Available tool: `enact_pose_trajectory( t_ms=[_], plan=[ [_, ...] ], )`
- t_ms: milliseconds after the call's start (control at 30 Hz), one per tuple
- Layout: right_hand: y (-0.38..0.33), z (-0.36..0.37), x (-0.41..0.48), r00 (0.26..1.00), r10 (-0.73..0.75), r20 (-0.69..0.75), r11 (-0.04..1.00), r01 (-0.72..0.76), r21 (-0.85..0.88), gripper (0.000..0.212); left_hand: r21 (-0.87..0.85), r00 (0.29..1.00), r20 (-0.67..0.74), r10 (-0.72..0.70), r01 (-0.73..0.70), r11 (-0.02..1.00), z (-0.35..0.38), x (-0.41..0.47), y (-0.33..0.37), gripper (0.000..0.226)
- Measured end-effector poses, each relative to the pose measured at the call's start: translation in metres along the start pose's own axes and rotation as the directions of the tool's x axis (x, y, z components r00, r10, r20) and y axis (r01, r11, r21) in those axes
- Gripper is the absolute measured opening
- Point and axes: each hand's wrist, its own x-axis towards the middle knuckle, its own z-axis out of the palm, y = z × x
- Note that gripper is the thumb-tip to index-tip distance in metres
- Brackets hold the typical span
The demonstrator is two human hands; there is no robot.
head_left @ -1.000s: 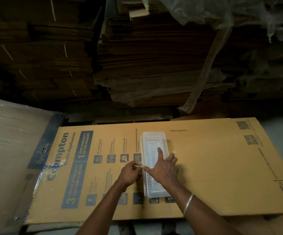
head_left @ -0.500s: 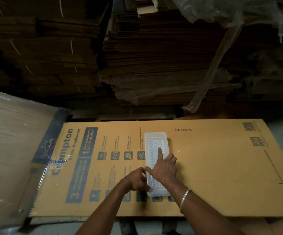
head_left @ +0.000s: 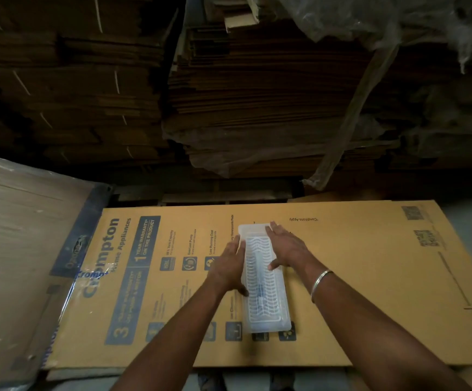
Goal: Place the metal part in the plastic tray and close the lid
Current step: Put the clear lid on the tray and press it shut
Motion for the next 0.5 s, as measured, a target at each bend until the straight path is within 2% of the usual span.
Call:
enact_pose_trajectory(
  t_ms=[167,500],
  plan=[
    [-0.003,-0.004,0.008,1.000,0.001,-0.001,1.000,-0.001,0.011,0.131,0.194,0.997,0.054,-0.047,0.035,0.980,-0.034,0.033,-0.001,0.152],
    [-0.001,-0.006,0.014,0.999,-0.029,0.026,0.999,0.028,0.032,0.131,0.238,0.993,0.091,-0.073,0.050,0.970,-0.040,0.047,-0.001,0.150]
  ],
)
